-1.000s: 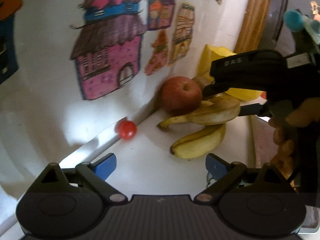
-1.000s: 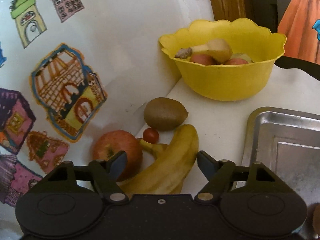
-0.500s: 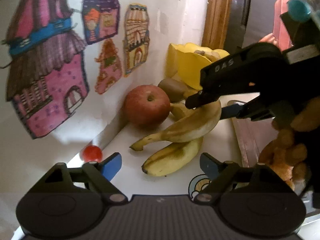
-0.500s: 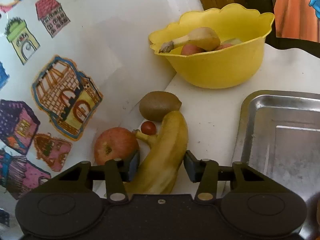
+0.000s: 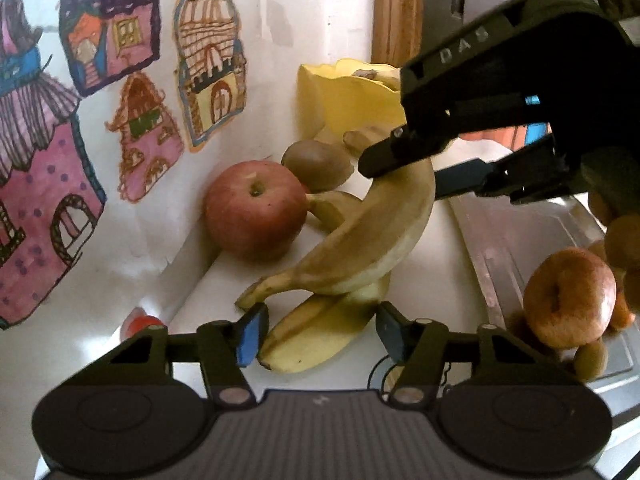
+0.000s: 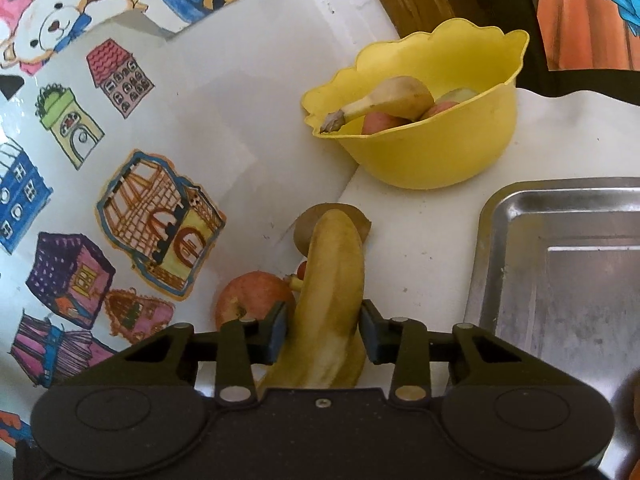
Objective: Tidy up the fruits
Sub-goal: 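Close the right tool on the banana, then lift the banana with the right tool while the left tool reaches the red apple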
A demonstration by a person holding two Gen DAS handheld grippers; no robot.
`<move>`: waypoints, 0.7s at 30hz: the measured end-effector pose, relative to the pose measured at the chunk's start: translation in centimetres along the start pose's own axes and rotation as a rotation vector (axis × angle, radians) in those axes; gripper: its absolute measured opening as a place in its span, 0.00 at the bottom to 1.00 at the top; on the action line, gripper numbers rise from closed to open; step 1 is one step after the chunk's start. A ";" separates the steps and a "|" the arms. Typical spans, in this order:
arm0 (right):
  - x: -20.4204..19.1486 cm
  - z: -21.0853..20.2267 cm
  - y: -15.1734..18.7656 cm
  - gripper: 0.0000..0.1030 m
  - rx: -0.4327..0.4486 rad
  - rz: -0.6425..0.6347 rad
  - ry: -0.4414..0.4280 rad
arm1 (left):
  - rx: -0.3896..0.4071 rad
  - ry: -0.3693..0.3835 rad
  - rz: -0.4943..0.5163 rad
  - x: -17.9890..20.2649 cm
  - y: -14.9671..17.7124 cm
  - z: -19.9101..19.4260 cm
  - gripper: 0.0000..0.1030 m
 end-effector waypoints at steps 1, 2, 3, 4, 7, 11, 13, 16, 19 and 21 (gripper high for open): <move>0.0 -0.2 0.0 0.38 0.004 0.003 -0.003 | -0.003 0.002 -0.002 0.0 0.0 -0.1 0.58; 0.0 -0.4 0.0 0.38 0.008 0.004 -0.007 | -0.007 0.006 -0.008 0.0 0.1 -0.3 0.57; 0.0 -0.7 0.0 0.37 0.012 0.007 -0.010 | -0.008 0.003 -0.015 0.0 0.2 -0.8 0.54; 0.0 -0.9 0.0 0.37 0.016 0.011 -0.015 | -0.011 0.006 -0.014 0.0 0.2 -0.9 0.52; 0.1 -1.5 0.1 0.35 0.022 0.023 -0.030 | -0.021 0.017 -0.008 0.3 0.3 -1.6 0.45; 0.3 -2.6 0.4 0.34 0.014 0.051 -0.058 | -0.030 0.026 0.006 0.3 1.0 -2.6 0.40; 0.4 -3.1 1.0 0.34 0.002 0.068 -0.076 | -0.037 0.032 0.011 0.3 1.5 -3.3 0.39; 0.3 -3.9 1.9 0.33 -0.025 0.090 -0.126 | -0.054 0.036 0.011 -0.1 2.2 -4.6 0.37; -0.1 -4.9 3.0 0.32 -0.052 0.085 -0.174 | -0.068 0.037 0.023 -0.5 3.2 -6.3 0.36; -0.3 -5.5 3.8 0.32 -0.066 0.086 -0.192 | -0.079 0.037 0.029 -0.7 4.2 -7.9 0.33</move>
Point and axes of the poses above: each gripper's, at about its wrist camera, not at the fingertips, and z roughly the way its jaws point, x to its right, y to its underside, the point moved 5 cm from there along z, roughly the way its jaws point, and after that the axes turned 5 degrees about x, right-handed, at the moved point
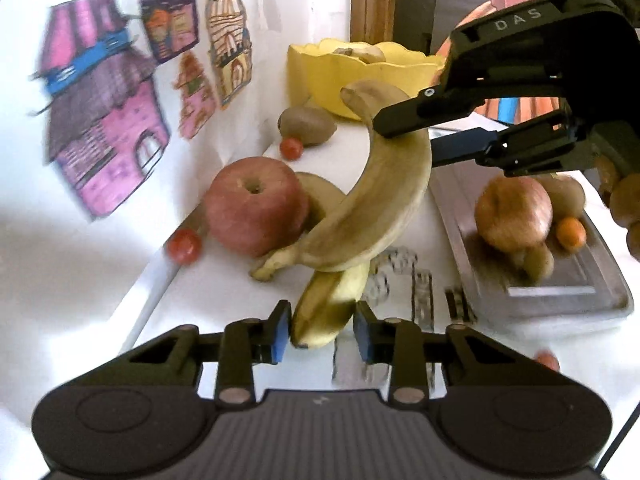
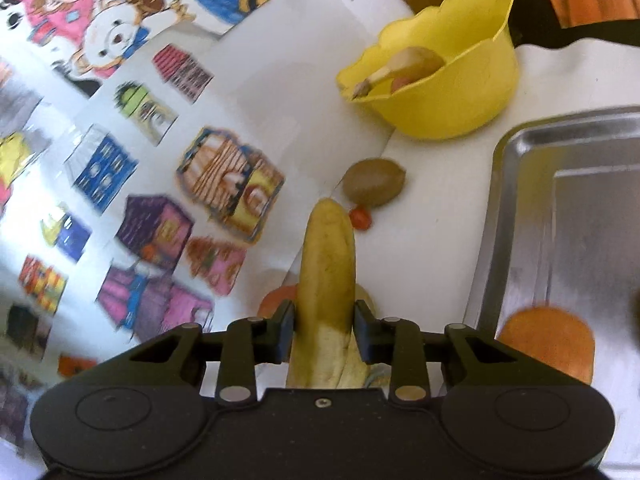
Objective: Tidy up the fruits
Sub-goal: 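Lift the banana with the right tool while the left tool reaches the red apple, then close the left tool on the red apple while the right tool holds the banana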
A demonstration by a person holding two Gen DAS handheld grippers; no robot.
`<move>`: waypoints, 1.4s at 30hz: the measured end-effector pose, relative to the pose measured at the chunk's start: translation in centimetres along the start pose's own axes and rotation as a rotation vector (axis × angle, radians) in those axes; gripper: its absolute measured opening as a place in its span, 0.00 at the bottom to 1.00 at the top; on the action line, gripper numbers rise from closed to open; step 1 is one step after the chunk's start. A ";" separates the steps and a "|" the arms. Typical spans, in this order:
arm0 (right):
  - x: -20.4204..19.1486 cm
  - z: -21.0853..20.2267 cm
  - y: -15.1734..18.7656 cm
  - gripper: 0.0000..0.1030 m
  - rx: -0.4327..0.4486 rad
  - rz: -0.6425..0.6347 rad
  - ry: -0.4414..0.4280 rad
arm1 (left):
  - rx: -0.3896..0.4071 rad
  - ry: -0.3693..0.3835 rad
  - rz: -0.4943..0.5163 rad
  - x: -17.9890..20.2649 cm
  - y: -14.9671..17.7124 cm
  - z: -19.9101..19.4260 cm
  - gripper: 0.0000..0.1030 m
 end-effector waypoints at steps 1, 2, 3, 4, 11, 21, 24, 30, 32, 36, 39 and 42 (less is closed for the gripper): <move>0.0 -0.3 0.4 0.32 -0.006 0.008 -0.005 | -0.008 0.000 -0.002 -0.1 0.5 -0.7 0.31; 0.1 -0.7 0.9 0.32 -0.010 0.021 -0.008 | -0.017 -0.002 -0.005 -0.2 0.9 -1.0 0.27; 0.2 -1.0 1.3 0.33 -0.012 0.035 -0.012 | -0.033 -0.009 -0.008 -0.3 1.5 -1.5 0.24; 0.3 -1.4 1.7 0.33 -0.010 0.050 -0.014 | -0.038 -0.010 -0.009 -0.4 2.1 -2.0 0.24; 1.9 -1.5 2.7 0.36 0.021 0.145 -0.004 | -0.017 -0.032 -0.070 -1.2 2.7 -3.6 0.26; 1.6 1.9 2.4 0.42 0.000 0.124 0.026 | 0.084 -0.078 -0.246 -4.5 -0.5 -3.5 0.51; 1.5 2.4 2.6 0.43 -0.008 0.121 0.030 | 0.086 -0.095 -0.264 -4.9 -1.4 -2.1 0.51; 1.6 3.0 2.8 0.44 -0.027 0.133 0.027 | 0.077 -0.074 -0.351 -5.7 -2.7 0.8 0.51; 1.7 3.2 3.0 0.45 -0.034 0.143 0.029 | 0.071 -0.039 -0.382 -5.6 -3.2 1.5 0.52; 2.1 3.1 3.3 0.45 -0.035 0.179 0.023 | 0.064 -0.015 -0.379 -5.0 -3.5 2.3 0.54; 2.2 3.2 3.4 0.47 -0.038 0.188 0.018 | 0.049 -0.013 -0.402 -5.1 -3.8 2.9 0.62; 2.4 3.5 3.5 0.49 -0.047 0.200 0.020 | 0.033 -0.006 -0.442 -5.4 -4.0 3.5 0.67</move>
Point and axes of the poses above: each gripper's, at about its wrist camera, not at the fingertips, and z roughly the way its jaws point, x to its right, y to its underside, the point moved 5 cm from there along z, roughly the way its jaws point, and after that the axes turned 5 degrees about x, right-handed, at the moved point
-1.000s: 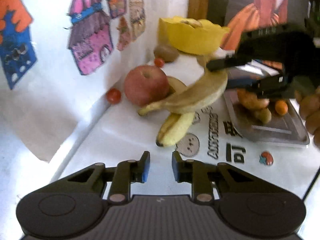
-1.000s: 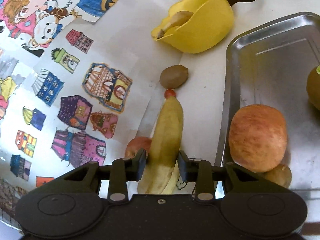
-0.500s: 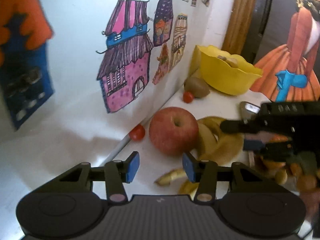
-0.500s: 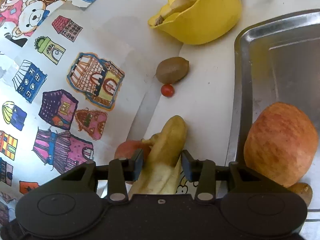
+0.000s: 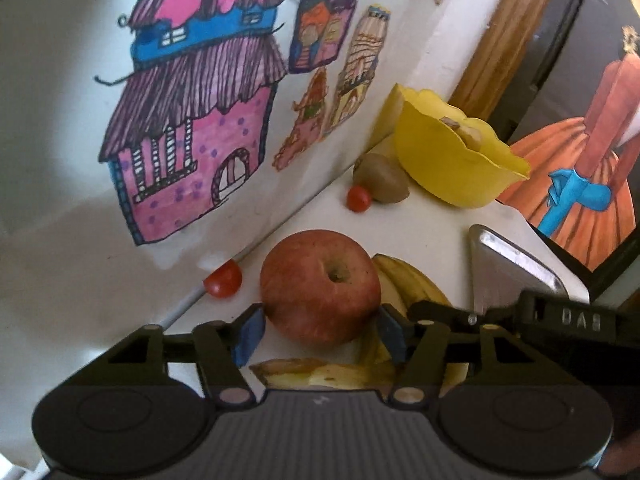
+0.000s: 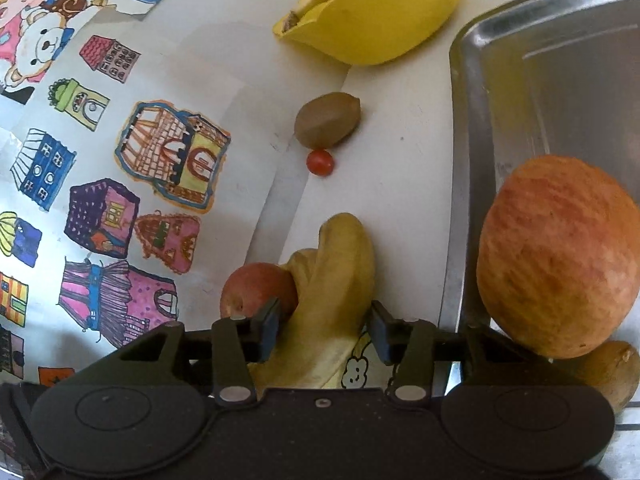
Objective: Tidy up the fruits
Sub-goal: 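Close the left tool on the red apple while the right tool holds the banana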
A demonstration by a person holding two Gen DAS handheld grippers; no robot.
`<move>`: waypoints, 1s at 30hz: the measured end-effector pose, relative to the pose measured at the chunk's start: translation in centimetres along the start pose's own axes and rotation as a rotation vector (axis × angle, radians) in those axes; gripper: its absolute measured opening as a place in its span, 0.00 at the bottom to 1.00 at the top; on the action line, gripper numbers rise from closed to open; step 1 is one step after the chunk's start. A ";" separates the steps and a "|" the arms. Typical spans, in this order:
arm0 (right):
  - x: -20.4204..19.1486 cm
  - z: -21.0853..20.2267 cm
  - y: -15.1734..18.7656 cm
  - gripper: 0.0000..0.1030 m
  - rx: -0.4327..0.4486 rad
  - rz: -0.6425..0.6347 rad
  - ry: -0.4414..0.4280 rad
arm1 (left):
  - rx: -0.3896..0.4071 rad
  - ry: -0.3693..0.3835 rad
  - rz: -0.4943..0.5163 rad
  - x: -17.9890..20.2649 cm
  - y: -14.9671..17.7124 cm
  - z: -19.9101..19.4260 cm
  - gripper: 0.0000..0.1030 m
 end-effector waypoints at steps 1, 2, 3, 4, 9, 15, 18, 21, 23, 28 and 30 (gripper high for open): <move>0.0 0.0 0.0 0.49 0.002 -0.006 -0.001 | -0.007 0.002 -0.016 -0.1 -0.1 0.3 0.68; 0.0 0.1 0.0 0.49 0.002 -0.011 0.000 | -0.013 0.003 -0.031 -0.1 -0.4 0.6 0.69; -0.1 0.1 0.0 0.49 0.003 -0.013 0.001 | -0.019 0.005 -0.051 -0.2 -0.5 0.9 0.71; -0.1 0.1 -0.1 0.49 0.003 -0.017 0.001 | -0.024 0.007 -0.074 -0.4 -0.7 1.1 0.71; -0.1 0.1 0.0 0.49 0.007 -0.037 0.006 | -0.076 0.001 -0.162 -1.0 -1.5 2.7 0.73; -0.6 0.2 0.1 0.51 0.018 -0.063 0.028 | -0.082 -0.009 -0.189 -1.2 -1.5 3.2 0.72; -0.4 0.1 0.2 0.48 0.031 -0.047 0.035 | -0.081 -0.001 -0.187 -1.2 -1.2 2.9 0.72; -0.3 -0.2 0.4 0.45 0.051 -0.030 0.041 | -0.083 0.012 -0.183 -1.3 -0.7 2.3 0.72; -0.2 -0.5 0.6 0.44 0.061 -0.028 0.046 | -0.081 0.019 -0.183 -1.4 -0.2 1.7 0.72; 0.0 -1.6 1.2 0.40 0.067 -0.032 0.046 | -0.074 0.030 -0.179 -1.9 0.8 0.2 0.72; 0.1 -2.2 1.5 0.38 0.069 -0.027 0.039 | -0.073 0.034 -0.173 -2.0 1.2 -0.4 0.72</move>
Point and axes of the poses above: each gripper's, at about its wrist camera, not at the fingertips, and z roughly the way its jaws point, x to its right, y to its underside, the point moved 5 cm from there along z, roughly the way its jaws point, and after that the axes turned 5 degrees about x, right-handed, at the moved point
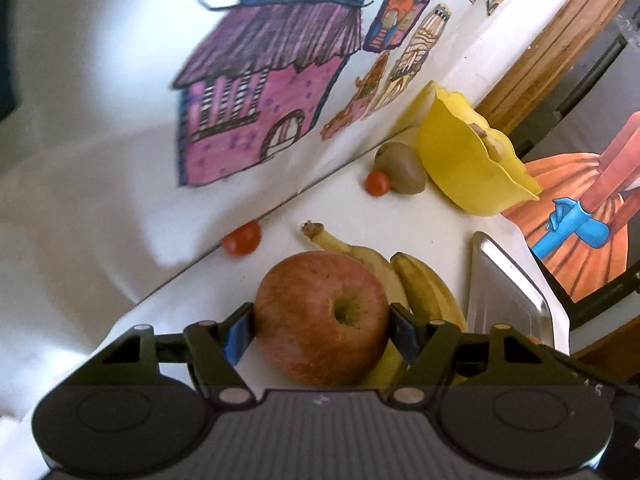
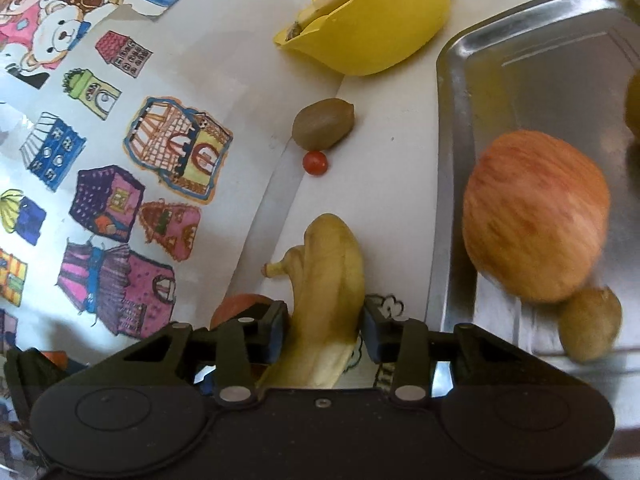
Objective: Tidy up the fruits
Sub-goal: 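Close the left tool on the red apple while the right tool holds the banana, then carry the banana and red apple over the steel tray with both tools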
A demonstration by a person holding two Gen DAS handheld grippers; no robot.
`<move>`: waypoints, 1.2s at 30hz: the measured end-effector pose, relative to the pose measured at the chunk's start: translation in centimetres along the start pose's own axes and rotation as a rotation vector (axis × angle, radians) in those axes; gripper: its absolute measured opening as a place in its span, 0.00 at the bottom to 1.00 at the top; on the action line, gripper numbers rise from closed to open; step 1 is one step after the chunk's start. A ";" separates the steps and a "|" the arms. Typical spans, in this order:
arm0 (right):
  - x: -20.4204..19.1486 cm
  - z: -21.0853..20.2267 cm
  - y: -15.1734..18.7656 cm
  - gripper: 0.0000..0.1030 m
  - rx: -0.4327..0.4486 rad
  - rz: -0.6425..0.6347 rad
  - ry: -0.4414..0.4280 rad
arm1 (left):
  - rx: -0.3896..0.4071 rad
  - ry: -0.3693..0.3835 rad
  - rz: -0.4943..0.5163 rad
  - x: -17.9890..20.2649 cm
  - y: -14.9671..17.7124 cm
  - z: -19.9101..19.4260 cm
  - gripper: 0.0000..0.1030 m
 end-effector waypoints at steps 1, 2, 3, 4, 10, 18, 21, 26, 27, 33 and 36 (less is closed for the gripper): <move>0.0 -0.3 0.2 0.37 0.004 0.004 -0.006 | 0.000 0.003 0.002 -0.1 0.2 -0.3 0.72; 0.1 -0.7 0.5 0.37 0.008 0.008 -0.013 | -0.001 0.004 0.002 -0.2 0.4 -0.6 0.72; 0.1 -1.0 0.8 0.36 0.012 0.012 -0.019 | -0.002 0.004 0.000 -0.3 0.5 -0.9 0.72; 0.1 -1.4 1.1 0.35 0.016 0.015 -0.026 | -0.002 0.003 -0.002 -0.4 0.7 -1.2 0.72; 0.0 -3.1 2.6 0.33 0.028 0.012 -0.051 | 0.012 0.004 -0.001 -0.7 1.4 -2.8 0.72; 1.1 -5.4 4.0 0.32 0.041 0.027 -0.057 | 0.026 0.020 0.026 -0.1 2.5 -4.6 0.72; 1.7 -6.4 4.4 0.32 0.051 0.042 -0.059 | 0.030 0.024 0.036 0.5 2.8 -5.1 0.72; 2.3 -8.3 4.9 0.32 0.067 0.056 -0.065 | 0.030 0.027 0.048 1.4 3.4 -5.8 0.72; 2.4 -8.7 5.0 0.32 0.071 0.060 -0.065 | 0.028 0.027 0.051 1.5 3.5 -6.0 0.72; 3.5 -11.0 5.0 0.32 0.093 0.084 -0.066 | 0.005 0.057 0.076 3.0 4.5 -6.7 0.72; 4.2 -12.1 4.7 0.32 0.108 0.098 -0.061 | -0.009 0.080 0.089 4.2 5.0 -6.5 0.72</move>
Point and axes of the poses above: each gripper's, at about its wrist camera, not at the fingertips, and z roughly the way its jaws point, x to its right, y to its underside, the point moved 5 cm from there along z, roughly the way its jaws point, and after that the axes turned 5 degrees about x, right-handed, at the moved point
